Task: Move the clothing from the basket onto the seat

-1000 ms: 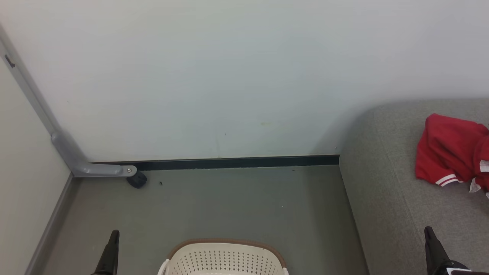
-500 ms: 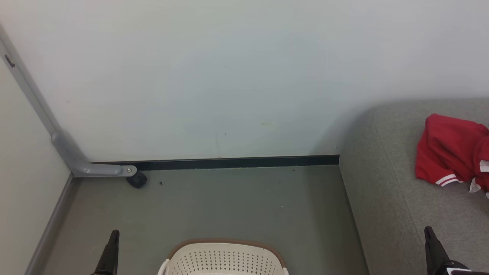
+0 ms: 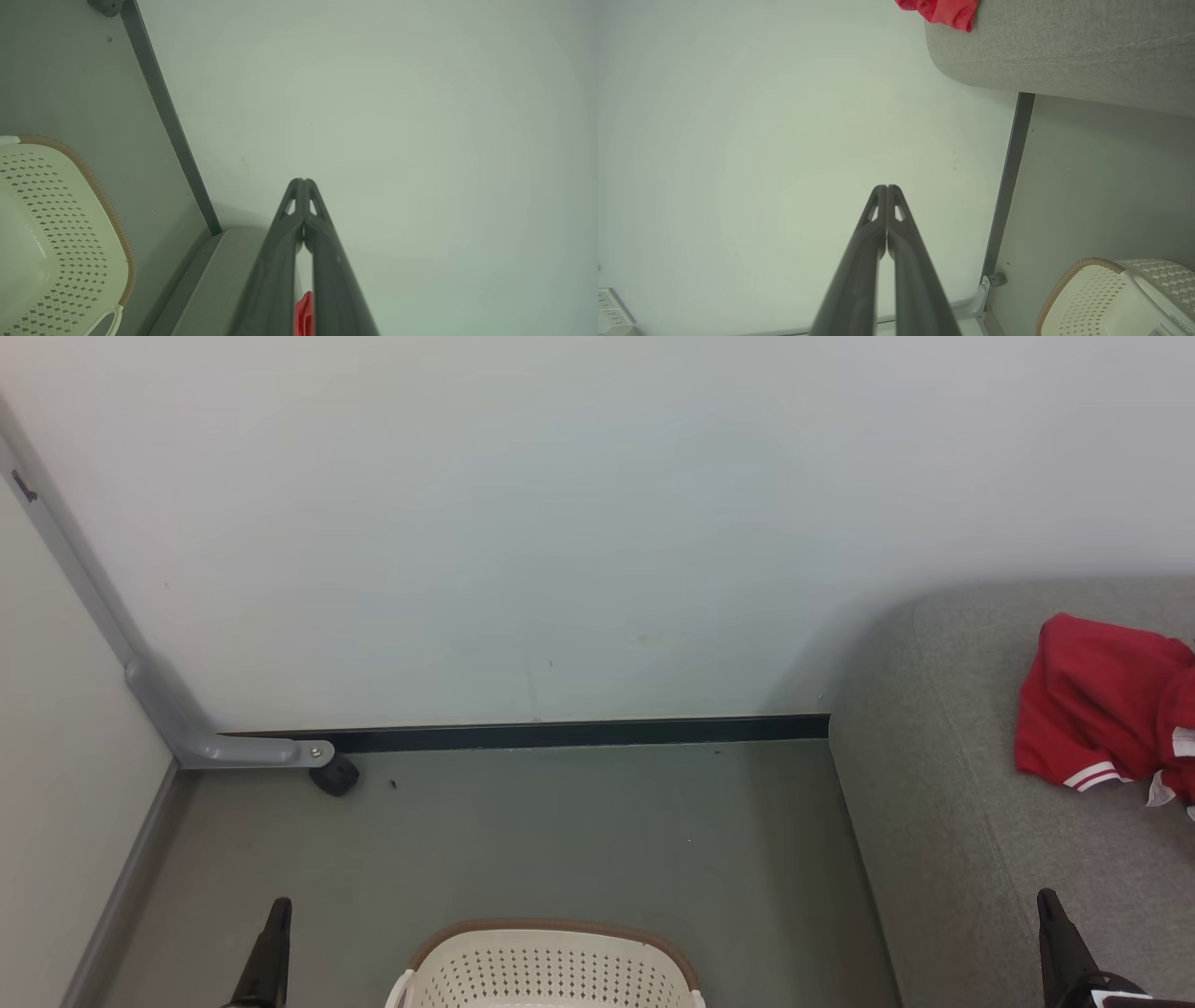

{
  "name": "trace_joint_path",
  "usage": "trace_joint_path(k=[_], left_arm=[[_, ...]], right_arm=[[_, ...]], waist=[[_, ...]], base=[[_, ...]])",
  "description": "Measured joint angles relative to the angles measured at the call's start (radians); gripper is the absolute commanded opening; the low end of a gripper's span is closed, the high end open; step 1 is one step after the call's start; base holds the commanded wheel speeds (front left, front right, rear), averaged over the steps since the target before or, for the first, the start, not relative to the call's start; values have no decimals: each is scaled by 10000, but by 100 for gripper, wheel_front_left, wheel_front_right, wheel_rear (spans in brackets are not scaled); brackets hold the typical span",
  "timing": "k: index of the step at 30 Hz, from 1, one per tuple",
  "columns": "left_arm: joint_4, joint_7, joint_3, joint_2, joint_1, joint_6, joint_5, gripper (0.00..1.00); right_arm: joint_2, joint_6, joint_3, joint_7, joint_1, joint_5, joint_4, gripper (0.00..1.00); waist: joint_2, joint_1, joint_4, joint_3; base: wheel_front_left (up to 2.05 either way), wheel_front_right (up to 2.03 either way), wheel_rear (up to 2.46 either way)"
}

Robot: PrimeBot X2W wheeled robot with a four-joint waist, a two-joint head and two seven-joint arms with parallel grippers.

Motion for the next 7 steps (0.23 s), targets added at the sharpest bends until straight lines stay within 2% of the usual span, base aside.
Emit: trace_joint_path(k=[7], left_arm=[[-2, 0, 0, 0, 0, 0, -8, 0]], right_arm=[[0, 0, 0, 0, 0, 0, -2, 0]], waist=[[0, 0, 0, 0]], base=[[0, 0, 0]])
